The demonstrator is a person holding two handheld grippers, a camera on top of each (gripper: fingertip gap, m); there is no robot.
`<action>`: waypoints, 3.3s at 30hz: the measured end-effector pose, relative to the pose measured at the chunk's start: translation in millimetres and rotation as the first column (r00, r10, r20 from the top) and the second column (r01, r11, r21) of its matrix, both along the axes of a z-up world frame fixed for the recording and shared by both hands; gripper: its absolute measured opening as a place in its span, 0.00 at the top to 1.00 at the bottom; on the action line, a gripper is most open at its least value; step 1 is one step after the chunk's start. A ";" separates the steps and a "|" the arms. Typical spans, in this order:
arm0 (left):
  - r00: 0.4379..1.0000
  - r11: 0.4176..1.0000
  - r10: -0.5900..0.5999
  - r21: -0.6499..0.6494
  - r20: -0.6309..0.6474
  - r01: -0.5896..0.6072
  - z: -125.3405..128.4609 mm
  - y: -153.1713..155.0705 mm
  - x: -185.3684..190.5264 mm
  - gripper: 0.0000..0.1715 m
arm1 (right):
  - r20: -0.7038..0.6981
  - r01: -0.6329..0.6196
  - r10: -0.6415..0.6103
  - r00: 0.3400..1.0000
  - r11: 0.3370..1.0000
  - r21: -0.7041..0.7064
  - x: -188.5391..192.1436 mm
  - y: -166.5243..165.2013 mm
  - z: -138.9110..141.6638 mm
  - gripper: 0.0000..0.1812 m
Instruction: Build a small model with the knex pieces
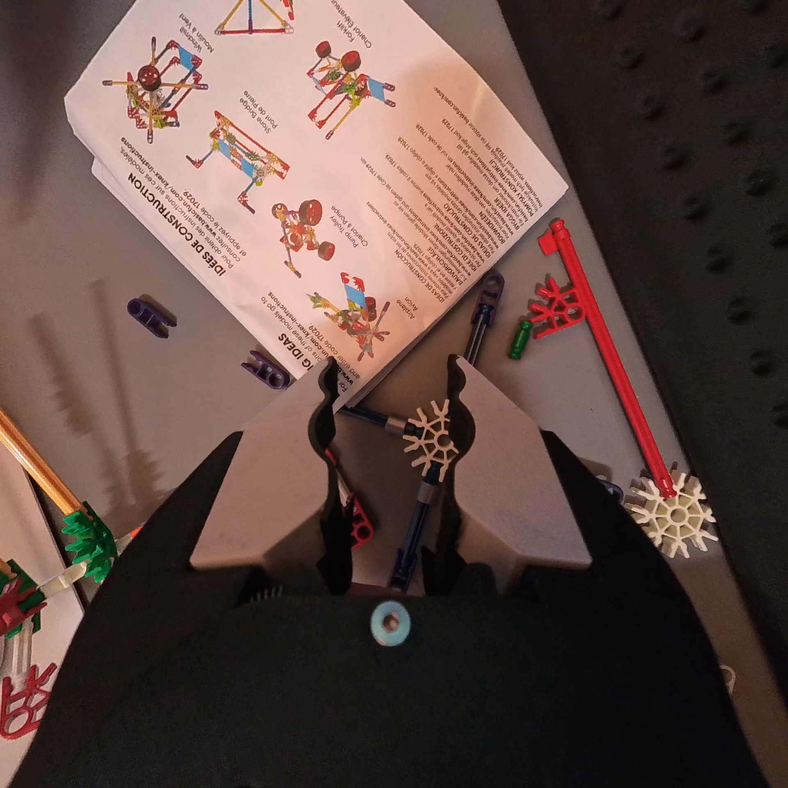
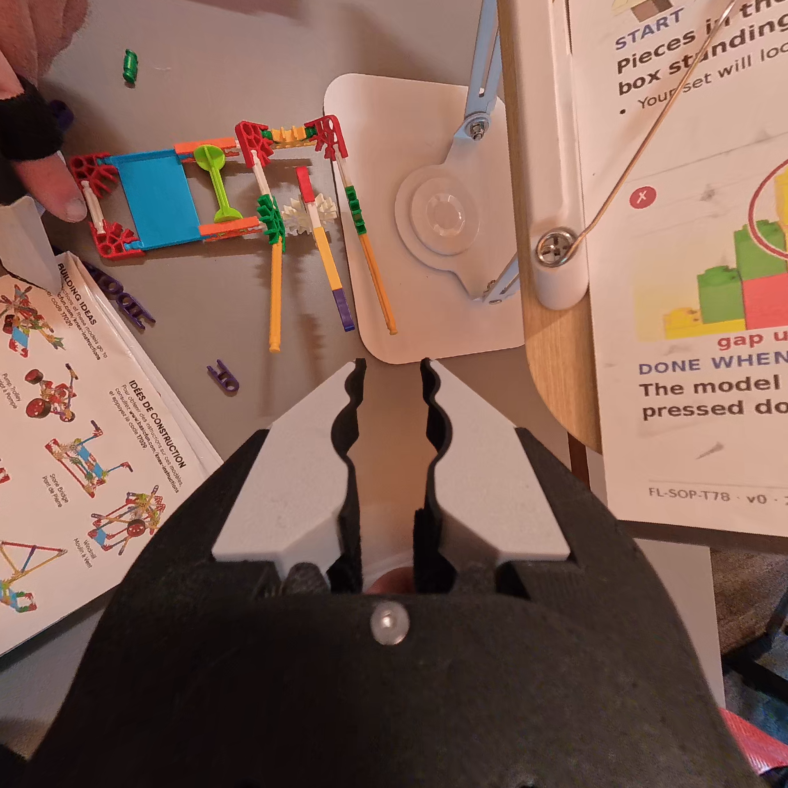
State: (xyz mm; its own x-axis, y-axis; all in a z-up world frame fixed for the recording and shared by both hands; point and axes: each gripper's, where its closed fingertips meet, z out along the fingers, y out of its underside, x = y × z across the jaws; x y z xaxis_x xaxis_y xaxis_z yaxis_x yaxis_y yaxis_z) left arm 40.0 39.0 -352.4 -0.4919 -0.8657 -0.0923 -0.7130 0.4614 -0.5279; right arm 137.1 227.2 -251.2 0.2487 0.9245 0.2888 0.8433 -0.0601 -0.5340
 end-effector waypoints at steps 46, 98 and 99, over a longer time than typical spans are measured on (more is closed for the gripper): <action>0.878 0.740 0.452 0.484 0.158 -0.468 163.5 80.4 -180.1 0.74 | 0.032 -0.041 0.041 0.999 0.999 -0.005 -13.5 -7.1 -5.4 0.86; 0.643 0.719 0.690 0.419 -0.334 -0.554 12.2 161.6 -345.7 0.82 | 0.199 0.017 0.014 0.980 0.988 -0.154 -7.4 6.7 -75.9 0.86; 0.635 0.723 0.687 0.413 -0.352 -0.554 11.8 158.5 -348.2 0.82 | 0.202 0.019 0.012 0.979 0.988 -0.155 -6.8 7.0 -76.6 0.86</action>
